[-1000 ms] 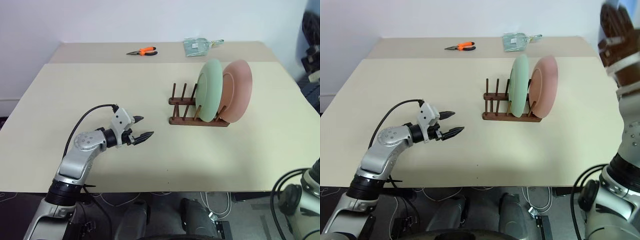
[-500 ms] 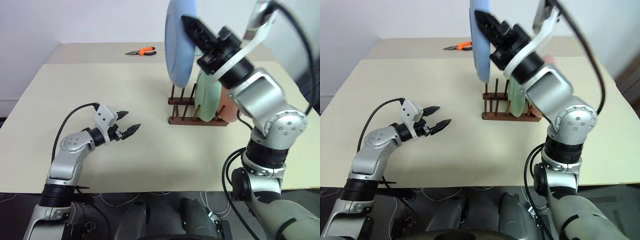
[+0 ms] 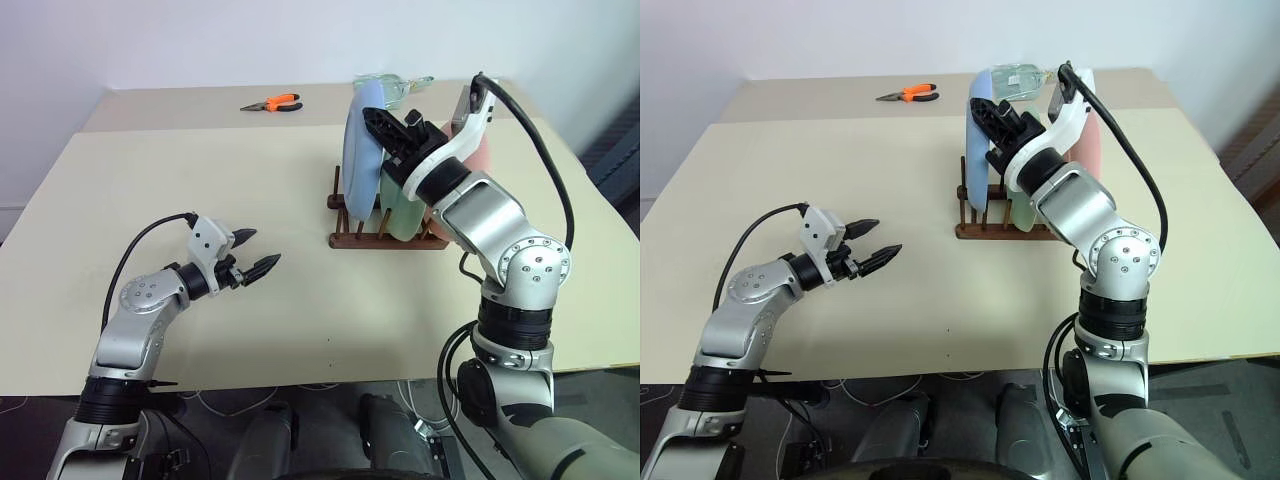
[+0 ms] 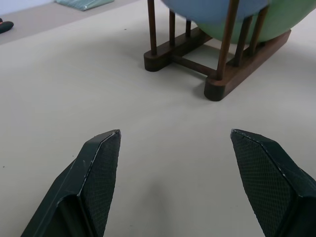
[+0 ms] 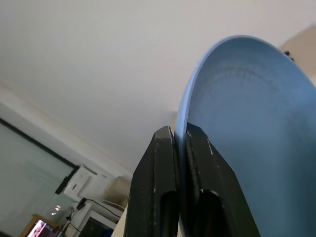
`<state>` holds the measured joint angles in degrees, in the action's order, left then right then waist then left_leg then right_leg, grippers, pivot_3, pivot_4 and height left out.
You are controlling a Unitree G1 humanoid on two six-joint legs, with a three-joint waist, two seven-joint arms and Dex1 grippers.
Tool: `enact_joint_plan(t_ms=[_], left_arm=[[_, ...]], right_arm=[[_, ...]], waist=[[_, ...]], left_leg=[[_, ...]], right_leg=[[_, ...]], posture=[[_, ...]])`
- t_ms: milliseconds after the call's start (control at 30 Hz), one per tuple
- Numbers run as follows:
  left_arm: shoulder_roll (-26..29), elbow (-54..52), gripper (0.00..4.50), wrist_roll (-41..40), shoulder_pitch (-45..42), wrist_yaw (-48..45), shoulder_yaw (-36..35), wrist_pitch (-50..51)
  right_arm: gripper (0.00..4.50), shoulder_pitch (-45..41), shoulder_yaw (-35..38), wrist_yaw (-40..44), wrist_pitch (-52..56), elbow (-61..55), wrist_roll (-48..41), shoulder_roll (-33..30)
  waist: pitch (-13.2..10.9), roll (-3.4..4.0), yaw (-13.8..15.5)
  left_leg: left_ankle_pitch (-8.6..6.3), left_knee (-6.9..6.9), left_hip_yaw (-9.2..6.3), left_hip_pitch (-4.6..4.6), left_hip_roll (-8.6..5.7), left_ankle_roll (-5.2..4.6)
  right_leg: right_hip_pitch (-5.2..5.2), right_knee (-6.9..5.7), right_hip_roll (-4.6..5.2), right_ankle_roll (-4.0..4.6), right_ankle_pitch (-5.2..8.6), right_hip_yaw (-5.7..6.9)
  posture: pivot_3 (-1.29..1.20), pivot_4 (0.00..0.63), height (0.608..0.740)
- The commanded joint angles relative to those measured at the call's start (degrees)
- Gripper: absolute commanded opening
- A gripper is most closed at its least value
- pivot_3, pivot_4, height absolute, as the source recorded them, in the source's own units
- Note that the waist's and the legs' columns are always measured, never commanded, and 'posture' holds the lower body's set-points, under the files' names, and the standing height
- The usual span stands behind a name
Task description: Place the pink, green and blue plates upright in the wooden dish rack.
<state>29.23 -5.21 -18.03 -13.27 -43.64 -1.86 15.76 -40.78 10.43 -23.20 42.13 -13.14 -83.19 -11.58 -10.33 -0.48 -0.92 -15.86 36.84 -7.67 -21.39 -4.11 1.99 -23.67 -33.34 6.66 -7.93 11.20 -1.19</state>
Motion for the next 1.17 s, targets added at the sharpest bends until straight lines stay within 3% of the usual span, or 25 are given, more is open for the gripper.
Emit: enact_joint_plan(t_ms=[33, 133, 167, 200, 300, 433, 533, 633, 700, 833, 1167], left_arm=[[0.37, -0.45, 3.65, -0.15, 0.24, -0.23, -0.99, -1.44], [0.27, -0.18, 3.65, -0.03, 0.15, -0.25, -0.79, -1.64], [0.2, -0.12, 3.65, -0.01, 0.14, -0.23, -0.72, -1.69], [0.15, -0.1, 3.65, 0.02, 0.17, -0.21, -0.65, -1.76], [-0.06, -0.17, 3.65, 0.31, 0.49, -0.05, -0.25, -1.98], [-0.25, 0.32, 3.65, 1.14, 0.94, 0.46, 0.1, -2.86], [-0.22, 2.09, 3.65, 2.45, 0.74, 1.65, -0.53, -4.26], [0.13, 5.89, 3.65, 4.2, -0.08, 3.63, -1.98, -6.91], [0.52, 7.4, 3.65, 4.39, -0.39, 4.02, -2.69, -7.48], [1.43, 7.05, 3.65, 4.29, 0.52, 3.41, -3.09, -7.72], [1.85, -2.19, 3.65, 3.63, 5.91, 6.03, -3.33, -2.21]], right_arm=[[0.35, -1.16, 0.34, 1.43, -0.25, 0.5, 1.52, -0.15], [1.41, -2.3, -0.64, 5.22, -0.47, 0.17, 6.16, -1.98], [2.09, -3.19, -2.44, 9.15, -1.14, -2.02, 11.37, -5.09], [2.49, -3.74, -3.96, 12.56, -1.77, -3.97, 15.71, -7.85], [2.49, -1.93, -5.53, 25.64, -5.69, -10.16, 26.68, -19.0], [2.49, 6.4, 6.06, 37.99, -7.63, -12.22, 25.66, -28.95], [2.49, 21.66, 18.54, 51.27, -5.61, -12.13, 24.85, -37.05], [2.49, 38.04, 26.6, 59.98, -5.94, -9.4, 29.55, -40.09], [2.49, 45.37, 26.42, 63.16, -8.79, -6.47, 35.27, -40.2], [2.49, 48.71, 20.2, 66.05, -16.53, -1.3, 45.61, -39.14], [2.49, 38.92, 8.23, 65.04, -25.71, 11.34, 59.24, -34.39]], waist=[[0.0, 0.0, 0.1], [0.0, 0.01, 0.11], [-0.01, 0.02, 0.11], [-0.03, 0.05, 0.15], [-0.04, 0.04, 0.3], [0.11, -0.23, 0.47], [0.09, -0.29, 1.16], [0.09, -0.27, 1.72], [0.1, -0.28, 1.57], [0.11, -0.19, 0.64], [0.08, -0.21, 0.47]], left_leg=[[0.0, 0.0, 0.0, 0.0, 0.0, 0.0], [0.0, 0.01, 0.0, 0.0, -0.01, 0.0], [0.0, 0.01, 0.02, -0.01, -0.01, 0.0], [0.0, 0.01, 0.02, -0.01, -0.01, 0.0], [0.0, 0.01, 0.05, -0.06, -0.03, 0.0], [-0.01, -0.02, 0.0, -0.05, -0.01, -0.01], [-0.02, 0.03, 0.01, -0.08, -0.02, -0.02], [-0.04, 0.05, 0.1, -0.05, -0.01, -0.06], [-0.04, 0.06, 0.1, -0.01, 0.02, -0.05], [-0.06, 0.1, 0.34, 0.05, 0.05, -0.03], [-0.05, 0.12, 0.24, -0.01, 0.04, -0.03]], right_leg=[[0.01, 0.0, 0.0, 0.0, 0.0, 0.0], [0.01, 0.01, 0.0, 0.0, 0.0, 0.0], [0.0, 0.01, 0.0, 0.0, 0.0, 0.0], [0.0, 0.01, 0.0, 0.0, 0.0, 0.0], [0.0, 0.08, 0.02, -0.03, 0.02, 0.02], [0.15, 0.24, 0.03, -0.09, 0.05, 0.08], [0.24, 0.31, 0.11, -0.11, 0.28, 0.08], [0.22, 0.29, 0.13, -0.12, 0.3, 0.02], [0.23, 0.26, 0.11, -0.12, 0.3, 0.04], [0.22, 0.25, 0.15, -0.08, 0.28, -0.08], [0.19, 0.25, 0.17, -0.07, 0.26, -0.06]], posture=[[0.0, 0.15, 0.74], [0.0, 0.15, 0.74], [0.0, 0.15, 0.74], [0.0, 0.15, 0.74], [0.0, 0.15, 0.74], [0.0, 0.15, 0.74], [0.0, 0.15, 0.74], [0.0, 0.15, 0.74], [0.0, 0.15, 0.74], [0.0, 0.15, 0.74], [0.0, 0.15, 0.74]])
